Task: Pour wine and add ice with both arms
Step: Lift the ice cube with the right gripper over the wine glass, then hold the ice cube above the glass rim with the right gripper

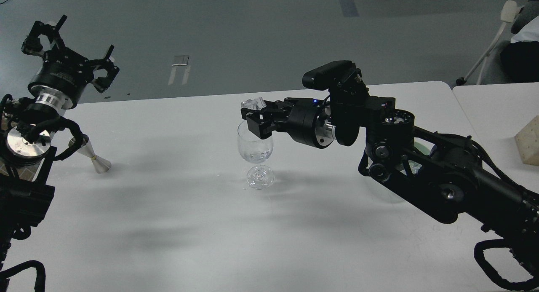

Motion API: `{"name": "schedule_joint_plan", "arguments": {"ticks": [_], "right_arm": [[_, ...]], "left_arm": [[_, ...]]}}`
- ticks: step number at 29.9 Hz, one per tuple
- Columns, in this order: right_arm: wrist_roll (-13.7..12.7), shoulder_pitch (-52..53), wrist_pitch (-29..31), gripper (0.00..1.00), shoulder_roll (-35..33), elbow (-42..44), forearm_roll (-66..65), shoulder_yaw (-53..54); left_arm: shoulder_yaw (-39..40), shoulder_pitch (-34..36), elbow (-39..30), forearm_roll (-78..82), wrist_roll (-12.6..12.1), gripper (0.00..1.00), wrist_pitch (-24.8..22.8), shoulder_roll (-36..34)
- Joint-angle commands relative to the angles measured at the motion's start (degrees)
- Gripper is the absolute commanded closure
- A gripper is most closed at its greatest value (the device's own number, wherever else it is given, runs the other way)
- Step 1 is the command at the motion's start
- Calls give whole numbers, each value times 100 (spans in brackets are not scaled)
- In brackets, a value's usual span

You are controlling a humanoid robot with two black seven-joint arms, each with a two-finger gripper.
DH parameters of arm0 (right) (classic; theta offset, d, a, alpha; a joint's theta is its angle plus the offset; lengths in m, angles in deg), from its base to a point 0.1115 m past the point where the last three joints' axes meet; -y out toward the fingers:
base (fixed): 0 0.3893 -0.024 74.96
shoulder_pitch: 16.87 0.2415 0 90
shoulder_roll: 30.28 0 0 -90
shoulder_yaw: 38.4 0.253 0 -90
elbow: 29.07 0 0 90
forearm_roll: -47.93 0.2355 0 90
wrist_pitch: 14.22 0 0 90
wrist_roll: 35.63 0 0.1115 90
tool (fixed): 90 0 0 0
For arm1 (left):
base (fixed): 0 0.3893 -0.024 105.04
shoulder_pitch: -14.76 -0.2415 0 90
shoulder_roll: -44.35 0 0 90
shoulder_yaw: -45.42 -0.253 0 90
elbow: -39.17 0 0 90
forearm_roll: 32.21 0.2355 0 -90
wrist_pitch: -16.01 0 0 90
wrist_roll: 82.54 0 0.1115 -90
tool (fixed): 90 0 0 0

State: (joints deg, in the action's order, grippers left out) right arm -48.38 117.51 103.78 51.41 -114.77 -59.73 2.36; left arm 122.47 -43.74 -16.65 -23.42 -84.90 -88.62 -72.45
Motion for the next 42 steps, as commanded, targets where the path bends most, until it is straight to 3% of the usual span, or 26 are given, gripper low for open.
{"name": "schedule_joint_plan", "arguments": {"ticks": [1, 15, 42], "right_arm": [[1, 0, 0, 80, 84, 10, 0, -137], [1, -8, 0, 79, 67, 1, 0, -155], [1, -61, 0, 64, 49, 10, 8, -138]], "left_arm": [[2, -22, 1, 0, 8, 2, -14, -1], [11, -22, 1, 0, 8, 2, -5, 8], [2, -48, 10, 0, 8, 2, -31, 43]]}}
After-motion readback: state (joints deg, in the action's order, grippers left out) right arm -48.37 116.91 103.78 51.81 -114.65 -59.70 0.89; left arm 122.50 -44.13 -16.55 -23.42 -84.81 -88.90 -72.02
